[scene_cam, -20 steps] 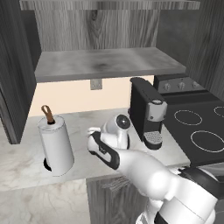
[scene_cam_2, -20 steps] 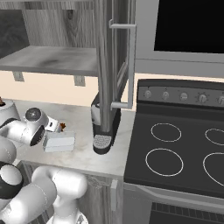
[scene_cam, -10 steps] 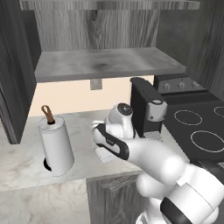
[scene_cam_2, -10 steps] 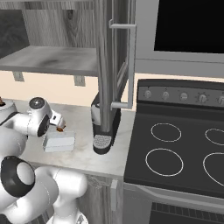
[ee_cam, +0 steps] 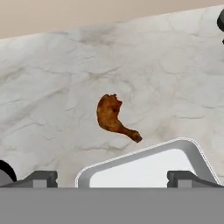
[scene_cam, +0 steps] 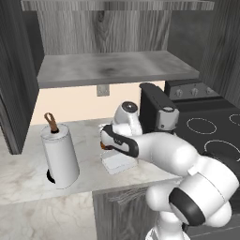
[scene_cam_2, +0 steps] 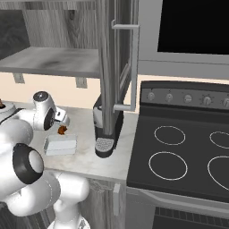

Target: Retrieve the tupperware from the cabinet, then place the raw meat into the tupperware to avoid contamination.

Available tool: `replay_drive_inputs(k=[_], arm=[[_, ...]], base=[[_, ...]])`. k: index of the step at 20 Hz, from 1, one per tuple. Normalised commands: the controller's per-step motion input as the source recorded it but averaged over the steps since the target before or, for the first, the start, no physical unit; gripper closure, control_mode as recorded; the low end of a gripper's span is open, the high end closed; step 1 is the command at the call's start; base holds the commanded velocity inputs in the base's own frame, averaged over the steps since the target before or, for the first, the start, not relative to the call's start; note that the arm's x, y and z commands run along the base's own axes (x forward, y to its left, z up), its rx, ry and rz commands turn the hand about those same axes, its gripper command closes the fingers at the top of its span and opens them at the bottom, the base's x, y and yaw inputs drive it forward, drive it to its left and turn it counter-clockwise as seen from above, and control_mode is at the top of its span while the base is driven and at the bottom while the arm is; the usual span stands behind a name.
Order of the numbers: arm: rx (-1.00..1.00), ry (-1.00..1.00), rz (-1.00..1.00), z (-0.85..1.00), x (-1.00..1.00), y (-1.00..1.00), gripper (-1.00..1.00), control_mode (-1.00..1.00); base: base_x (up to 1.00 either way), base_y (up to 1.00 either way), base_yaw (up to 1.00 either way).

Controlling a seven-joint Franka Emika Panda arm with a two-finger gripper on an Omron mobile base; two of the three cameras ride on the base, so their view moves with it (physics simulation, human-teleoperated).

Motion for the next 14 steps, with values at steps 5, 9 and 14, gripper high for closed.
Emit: replay_drive_inputs(k=[5, 9, 14], arm=[[0.0, 0.0, 0.01, -0.08, 0.27, -0.03, -1.0, -1.0], [-0.01, 0.02, 0.03, -0.2, 0.29, 0.0, -1.0, -1.0], [-0.03, 0.03, 0.04, -0.25, 0.2, 0.0, -1.0, -1.0]], base=[[0.0, 0.0, 0.0], [0.0, 0.0, 0.0], [0.0, 0.0, 0.0]])
